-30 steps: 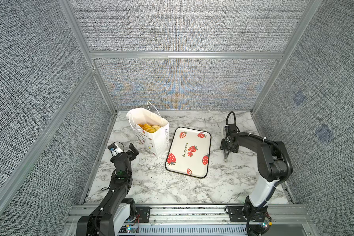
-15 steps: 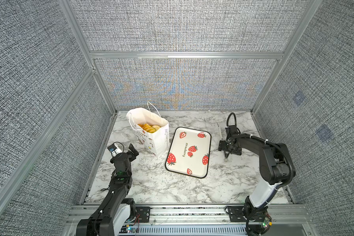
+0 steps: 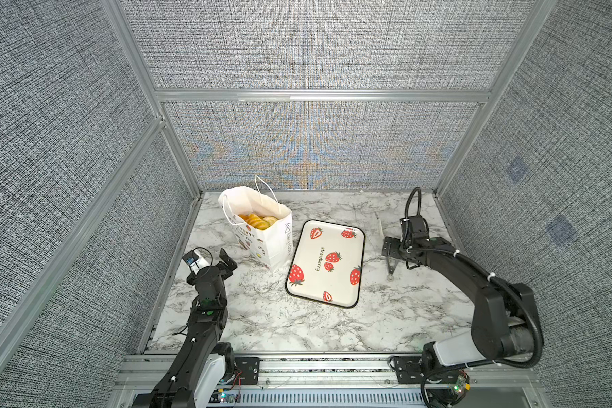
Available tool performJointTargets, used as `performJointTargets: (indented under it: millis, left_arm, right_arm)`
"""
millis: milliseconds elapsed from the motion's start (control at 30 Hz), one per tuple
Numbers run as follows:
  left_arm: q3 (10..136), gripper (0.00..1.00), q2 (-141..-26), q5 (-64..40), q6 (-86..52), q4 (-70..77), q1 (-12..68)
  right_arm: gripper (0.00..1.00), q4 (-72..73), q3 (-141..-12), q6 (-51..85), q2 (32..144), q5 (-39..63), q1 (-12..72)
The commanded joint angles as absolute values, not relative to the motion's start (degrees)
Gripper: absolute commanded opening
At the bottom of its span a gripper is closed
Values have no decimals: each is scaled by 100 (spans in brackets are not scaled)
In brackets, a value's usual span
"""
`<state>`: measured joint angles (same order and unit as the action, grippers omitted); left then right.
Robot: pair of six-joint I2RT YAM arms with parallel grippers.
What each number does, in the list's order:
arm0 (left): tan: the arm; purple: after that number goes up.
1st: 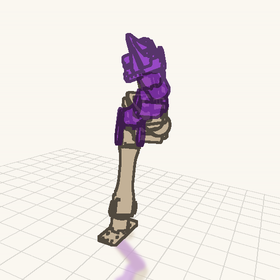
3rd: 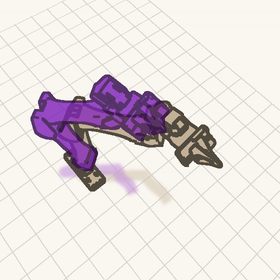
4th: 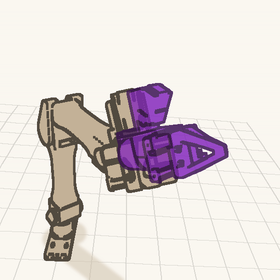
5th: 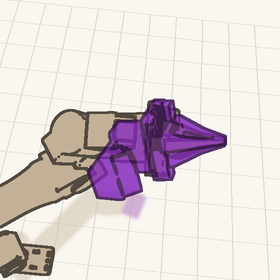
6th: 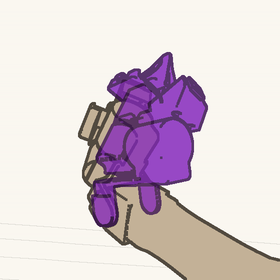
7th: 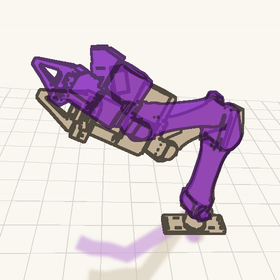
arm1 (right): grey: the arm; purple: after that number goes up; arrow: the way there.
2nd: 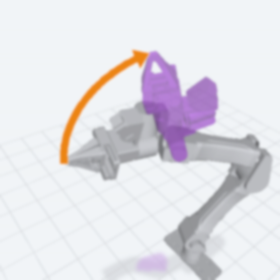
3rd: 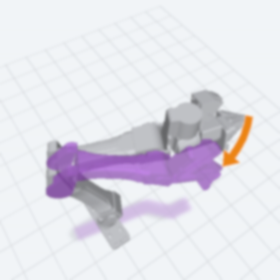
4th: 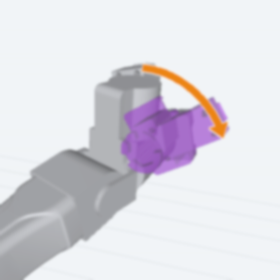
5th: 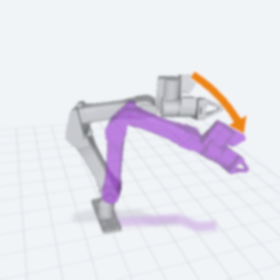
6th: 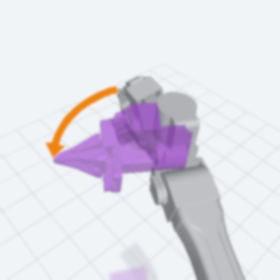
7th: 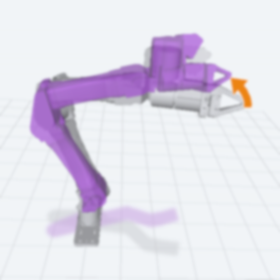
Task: Pack bread into a paper bag
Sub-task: Place the pair of food tongs at the middle-right of the table, then reset both arms
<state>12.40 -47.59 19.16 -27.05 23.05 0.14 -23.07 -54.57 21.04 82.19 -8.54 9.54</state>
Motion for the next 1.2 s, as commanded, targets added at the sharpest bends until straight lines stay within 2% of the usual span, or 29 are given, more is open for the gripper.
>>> performJointTargets:
  millis: [0,367,700,900,1167]
  left_arm:
    - [1252,99,-4844,2276,-2520,2612,8]
    - [875,99,-5485,1841,-665,4606,9]
    - [770,99,-6346,1497,-267,5227,9]
    - [697,99,-6903,1176,-18,6110,9]
    - [972,99,-7357,636,37,6230,9]
  right_arm:
    - [99,-1952,-5346,2050,7883,-989,967]
    - [99,-1039,-4612,1824,7074,-1407,1024]
    - [99,173,-3552,1220,6270,-1901,1030]
    - [99,699,-3092,922,6039,-1670,1037]
    - [98,1511,-2560,565,5627,-1554,976]
